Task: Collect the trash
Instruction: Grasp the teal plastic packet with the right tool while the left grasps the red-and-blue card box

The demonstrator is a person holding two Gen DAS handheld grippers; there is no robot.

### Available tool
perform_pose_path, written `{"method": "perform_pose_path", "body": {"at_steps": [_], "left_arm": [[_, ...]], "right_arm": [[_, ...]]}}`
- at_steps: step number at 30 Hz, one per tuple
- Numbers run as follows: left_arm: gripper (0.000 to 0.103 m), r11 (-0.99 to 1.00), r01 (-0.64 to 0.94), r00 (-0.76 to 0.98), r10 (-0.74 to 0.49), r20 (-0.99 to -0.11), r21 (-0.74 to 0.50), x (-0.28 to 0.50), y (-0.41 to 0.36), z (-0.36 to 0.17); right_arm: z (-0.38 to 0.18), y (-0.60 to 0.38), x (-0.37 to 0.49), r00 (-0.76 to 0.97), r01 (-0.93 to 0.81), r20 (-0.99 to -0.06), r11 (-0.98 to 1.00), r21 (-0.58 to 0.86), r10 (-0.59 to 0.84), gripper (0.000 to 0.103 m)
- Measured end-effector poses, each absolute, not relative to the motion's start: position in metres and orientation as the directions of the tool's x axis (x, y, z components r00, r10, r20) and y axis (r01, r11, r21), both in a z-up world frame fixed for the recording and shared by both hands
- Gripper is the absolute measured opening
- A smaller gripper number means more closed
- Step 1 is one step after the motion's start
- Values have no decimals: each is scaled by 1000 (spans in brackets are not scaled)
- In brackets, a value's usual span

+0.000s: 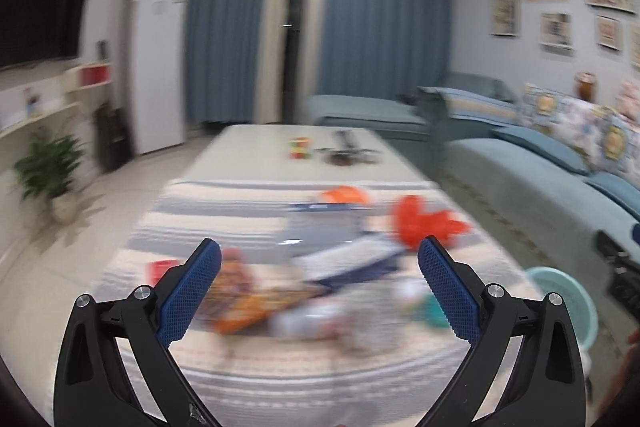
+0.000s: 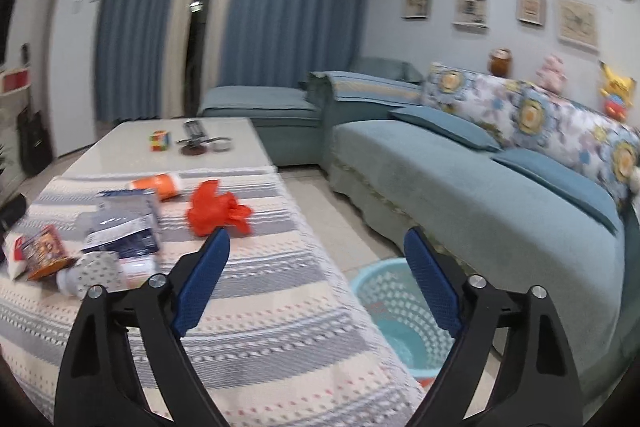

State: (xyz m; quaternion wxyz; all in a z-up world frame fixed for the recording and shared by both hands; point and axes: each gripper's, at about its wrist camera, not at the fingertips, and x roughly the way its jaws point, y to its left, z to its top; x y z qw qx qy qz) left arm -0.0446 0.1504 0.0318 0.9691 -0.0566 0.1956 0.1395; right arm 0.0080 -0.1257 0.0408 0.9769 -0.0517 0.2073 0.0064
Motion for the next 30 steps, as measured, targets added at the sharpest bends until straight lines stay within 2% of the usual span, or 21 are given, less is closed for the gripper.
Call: {"method": "perform_pose_path", "body": {"at_steps": [1, 3, 5, 6, 7, 8, 12, 17, 21, 25, 27, 30], "left_arm": [[96, 939, -339, 867, 289, -406, -55, -47, 173, 29], [96, 913, -404, 836, 342, -428, -59, -50, 206, 24], [96, 880, -469, 800, 389, -457, -72, -53, 242, 16], [95, 867, -491, 786, 398, -473, -86, -54, 259, 11], [95, 860, -499, 777, 388, -496, -108, -54, 274, 7], [94, 858, -498, 774, 374, -511, -126, -56, 283, 5], [94, 877, -453, 782, 303, -544, -162, -54, 301, -5], [94, 940, -297, 791, 142, -595, -170, -25, 303, -23], [89, 977, -208, 760, 132, -637, -45, 8, 290, -33], [89, 989, -142, 724, 78, -686, -37, 37, 293, -47], [80, 990, -140, 695, 85, -714, -18, 50, 296, -54], [77, 991, -128, 683, 107, -723, 26, 59, 294, -57]], "right_arm": [[40, -121, 15, 907, -59, -420, 994, -97, 12, 66], [41, -112, 30, 889, -113, -452, 991, -74, 68, 59], [42, -102, 39, 881, -150, -462, 986, -69, 102, 45], [41, -94, 44, 876, -176, -467, 981, -77, 121, 40], [40, -88, 47, 871, -198, -471, 977, -78, 139, 32], [37, -80, 51, 859, -236, -482, 969, -71, 173, 29], [21, -58, 65, 805, -322, -533, 947, -25, 260, 29], [-10, -47, 79, 757, -337, -598, 941, -11, 264, 29], [-24, -45, 81, 737, -341, -625, 940, -17, 256, 29], [-31, -42, 84, 724, -356, -640, 934, -25, 258, 29], [-35, -40, 87, 704, -378, -653, 926, -13, 279, 29], [-42, -34, 88, 663, -437, -669, 899, 16, 334, 30]]}}
